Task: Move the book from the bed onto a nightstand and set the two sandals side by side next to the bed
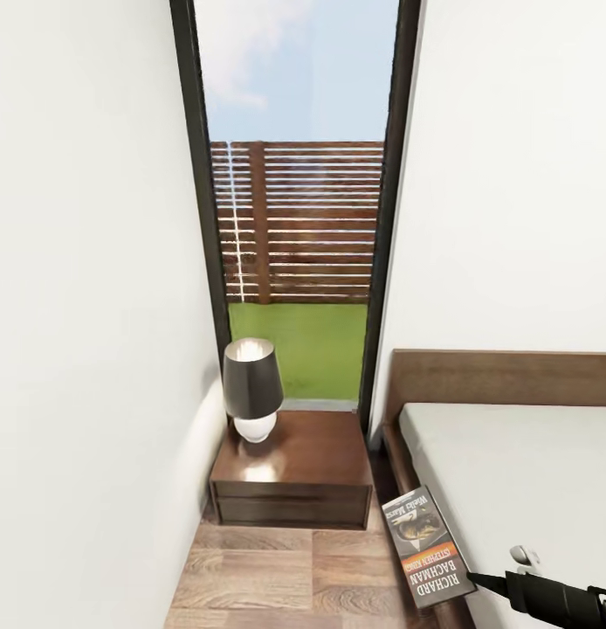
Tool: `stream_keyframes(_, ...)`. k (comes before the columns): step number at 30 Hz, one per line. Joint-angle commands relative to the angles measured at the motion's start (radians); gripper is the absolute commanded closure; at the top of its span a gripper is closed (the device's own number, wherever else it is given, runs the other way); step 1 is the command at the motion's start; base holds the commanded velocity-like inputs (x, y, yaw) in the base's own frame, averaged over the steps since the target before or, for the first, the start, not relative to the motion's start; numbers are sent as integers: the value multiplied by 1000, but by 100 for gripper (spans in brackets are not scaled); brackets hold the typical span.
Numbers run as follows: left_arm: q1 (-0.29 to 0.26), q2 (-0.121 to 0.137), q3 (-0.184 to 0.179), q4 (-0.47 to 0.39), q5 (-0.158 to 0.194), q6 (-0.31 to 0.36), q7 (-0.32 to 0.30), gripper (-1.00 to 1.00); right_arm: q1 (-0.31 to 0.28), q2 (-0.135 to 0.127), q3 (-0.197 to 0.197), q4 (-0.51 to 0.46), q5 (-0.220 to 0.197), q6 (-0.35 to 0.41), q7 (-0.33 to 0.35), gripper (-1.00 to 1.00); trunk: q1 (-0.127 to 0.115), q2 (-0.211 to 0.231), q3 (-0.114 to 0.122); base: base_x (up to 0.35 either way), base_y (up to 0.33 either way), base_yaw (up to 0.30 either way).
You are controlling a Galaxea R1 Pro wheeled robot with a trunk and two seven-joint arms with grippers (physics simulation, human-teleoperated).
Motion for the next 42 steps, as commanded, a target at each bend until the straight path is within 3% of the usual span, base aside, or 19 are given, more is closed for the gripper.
stream_keyframes(1, -1, 0, 7, -1, -11, -4, -3, -100, -1, -1, 4, -1, -12, 10, 2, 100, 1, -2, -2, 327, 0, 0)
stream_keyframes(8, -1, 0, 7, 0, -11, -4, -3, -100, -1, -1, 4, -1, -12, 10, 2, 100, 1, -2, -2, 281, 0, 0)
stream_keyframes(19, -1, 0, 7, -1, -11, -4, -3, -100, -1, -1, 4, -1, -12, 10, -4, 100, 1, -2, -2, 54, 0, 0)
stream_keyframes(42, -1, 0, 7, 0, -11, -4, -3, -100, -1, -1, 4, -1, -9, 10, -8, 100, 1, -2, -2, 311, 0, 0)
